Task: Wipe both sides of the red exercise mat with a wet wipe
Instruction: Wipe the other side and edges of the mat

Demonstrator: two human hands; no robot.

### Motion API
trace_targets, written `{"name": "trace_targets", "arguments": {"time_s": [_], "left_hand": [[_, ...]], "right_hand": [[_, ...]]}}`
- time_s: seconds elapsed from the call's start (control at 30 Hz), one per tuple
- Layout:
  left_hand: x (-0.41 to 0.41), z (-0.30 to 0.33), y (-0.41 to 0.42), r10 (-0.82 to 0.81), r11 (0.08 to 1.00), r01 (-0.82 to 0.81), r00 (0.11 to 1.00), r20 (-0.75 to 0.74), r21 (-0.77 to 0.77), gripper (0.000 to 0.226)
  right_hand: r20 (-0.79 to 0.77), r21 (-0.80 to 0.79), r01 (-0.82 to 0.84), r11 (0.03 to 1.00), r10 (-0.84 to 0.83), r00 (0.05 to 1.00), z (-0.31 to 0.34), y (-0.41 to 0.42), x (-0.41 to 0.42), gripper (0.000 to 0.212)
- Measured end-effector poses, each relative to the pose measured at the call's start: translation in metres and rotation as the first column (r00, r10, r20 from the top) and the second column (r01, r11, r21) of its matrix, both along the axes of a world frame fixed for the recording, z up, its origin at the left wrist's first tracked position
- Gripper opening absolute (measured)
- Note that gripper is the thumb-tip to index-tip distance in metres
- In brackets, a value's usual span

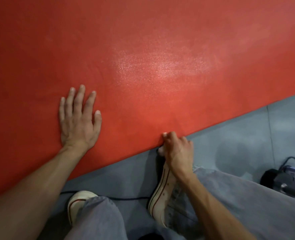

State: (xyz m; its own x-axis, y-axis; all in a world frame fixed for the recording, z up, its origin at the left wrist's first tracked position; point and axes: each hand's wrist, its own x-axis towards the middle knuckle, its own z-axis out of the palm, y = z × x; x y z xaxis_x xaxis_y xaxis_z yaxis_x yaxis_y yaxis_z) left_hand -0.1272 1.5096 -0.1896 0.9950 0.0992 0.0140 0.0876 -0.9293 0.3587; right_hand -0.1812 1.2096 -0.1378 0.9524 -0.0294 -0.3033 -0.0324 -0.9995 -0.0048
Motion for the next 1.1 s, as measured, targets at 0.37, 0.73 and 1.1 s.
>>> {"name": "trace_targets", "arguments": {"time_s": [0.37, 0.73, 1.1], "left_hand": [[-0.001, 0.002, 0.006, -0.028, 1.0, 0.028, 1.0, -0.013, -0.012, 0.056], [-0.007, 0.021, 0.035, -0.08, 0.981, 0.067, 0.994, -0.067, -0.181, 0.053], [-0.078, 0.041, 0.052, -0.028, 0.981, -0.005, 0.985, -0.169, -0.193, 0.043]], "right_hand": [[-0.003, 0.214, -0.183, 0.96, 0.188, 0.982, -0.004, 0.105, -0.036, 0.042], [0.066, 0.144, 0.11, 0.983, -0.12, 0.991, -0.008, 0.06, -0.002, 0.016], [0.051, 0.132, -0.098, 0.986, 0.092, 0.994, -0.006, 0.053, 0.01, 0.029]]}}
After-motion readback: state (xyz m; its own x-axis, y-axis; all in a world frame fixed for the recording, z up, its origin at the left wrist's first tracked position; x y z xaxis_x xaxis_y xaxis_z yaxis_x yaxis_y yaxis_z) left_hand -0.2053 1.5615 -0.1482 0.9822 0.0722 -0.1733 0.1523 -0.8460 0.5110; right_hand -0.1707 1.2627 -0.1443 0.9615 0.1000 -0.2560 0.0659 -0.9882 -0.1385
